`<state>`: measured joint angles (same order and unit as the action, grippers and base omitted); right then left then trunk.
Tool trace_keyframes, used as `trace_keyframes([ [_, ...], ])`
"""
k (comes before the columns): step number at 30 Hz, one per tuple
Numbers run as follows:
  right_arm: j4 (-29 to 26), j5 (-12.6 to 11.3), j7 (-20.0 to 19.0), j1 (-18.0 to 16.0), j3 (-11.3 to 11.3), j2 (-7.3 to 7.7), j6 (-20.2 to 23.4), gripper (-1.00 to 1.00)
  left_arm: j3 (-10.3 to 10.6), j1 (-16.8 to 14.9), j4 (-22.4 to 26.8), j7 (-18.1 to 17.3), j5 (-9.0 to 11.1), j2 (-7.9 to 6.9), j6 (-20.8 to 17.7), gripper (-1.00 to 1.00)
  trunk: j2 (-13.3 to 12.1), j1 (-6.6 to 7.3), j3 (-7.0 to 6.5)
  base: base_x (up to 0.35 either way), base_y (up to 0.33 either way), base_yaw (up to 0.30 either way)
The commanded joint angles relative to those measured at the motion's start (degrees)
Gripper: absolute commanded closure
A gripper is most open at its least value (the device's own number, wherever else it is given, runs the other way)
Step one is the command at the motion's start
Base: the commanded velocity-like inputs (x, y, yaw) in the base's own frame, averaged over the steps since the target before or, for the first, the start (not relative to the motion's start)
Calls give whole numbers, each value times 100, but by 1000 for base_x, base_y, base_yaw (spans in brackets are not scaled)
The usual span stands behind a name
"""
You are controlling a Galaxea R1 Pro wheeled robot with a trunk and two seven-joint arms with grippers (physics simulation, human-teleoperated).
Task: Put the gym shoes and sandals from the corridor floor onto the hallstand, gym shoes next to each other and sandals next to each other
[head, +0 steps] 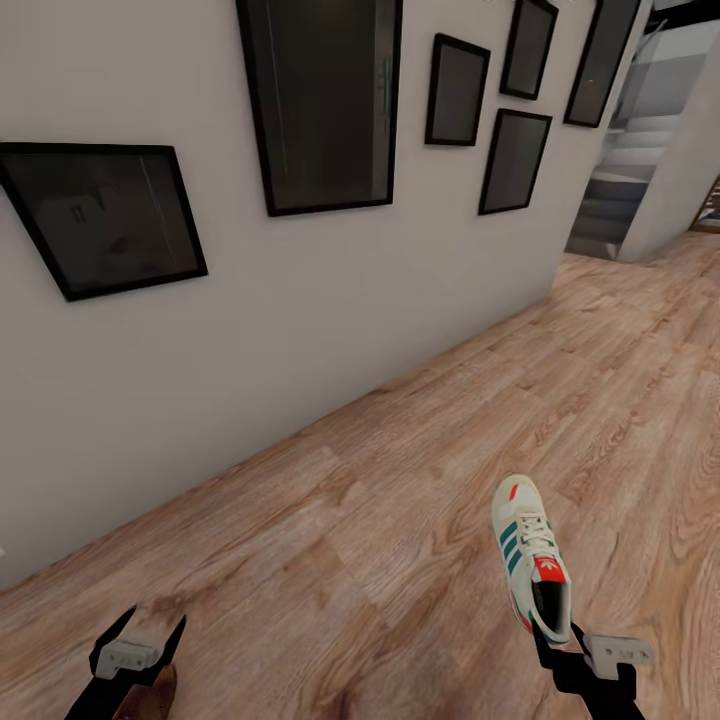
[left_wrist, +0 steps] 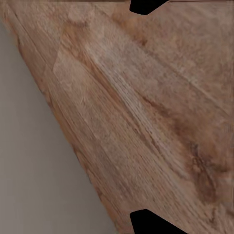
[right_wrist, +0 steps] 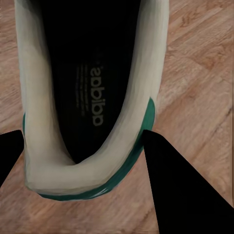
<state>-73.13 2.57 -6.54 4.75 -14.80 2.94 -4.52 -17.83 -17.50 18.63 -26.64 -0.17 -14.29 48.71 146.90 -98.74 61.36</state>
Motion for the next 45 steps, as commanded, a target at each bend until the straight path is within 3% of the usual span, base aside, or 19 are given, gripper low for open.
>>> trace_keyframes([
  [1,0,-6,3,0,1,-1,0,100,0,0,0,0,0,-1,0,-100,0,0,0,-224,0,0],
  [30,-6,-1,-3,4,9,0,-4,100,-2,5,0,1,0,-3,-2,-100,0,0,3,-49,0,0],
  [45,0,-1,3,1,4,-2,2,100,-3,4,0,1,0,-3,-2,-100,0,0,100,0,0,0],
])
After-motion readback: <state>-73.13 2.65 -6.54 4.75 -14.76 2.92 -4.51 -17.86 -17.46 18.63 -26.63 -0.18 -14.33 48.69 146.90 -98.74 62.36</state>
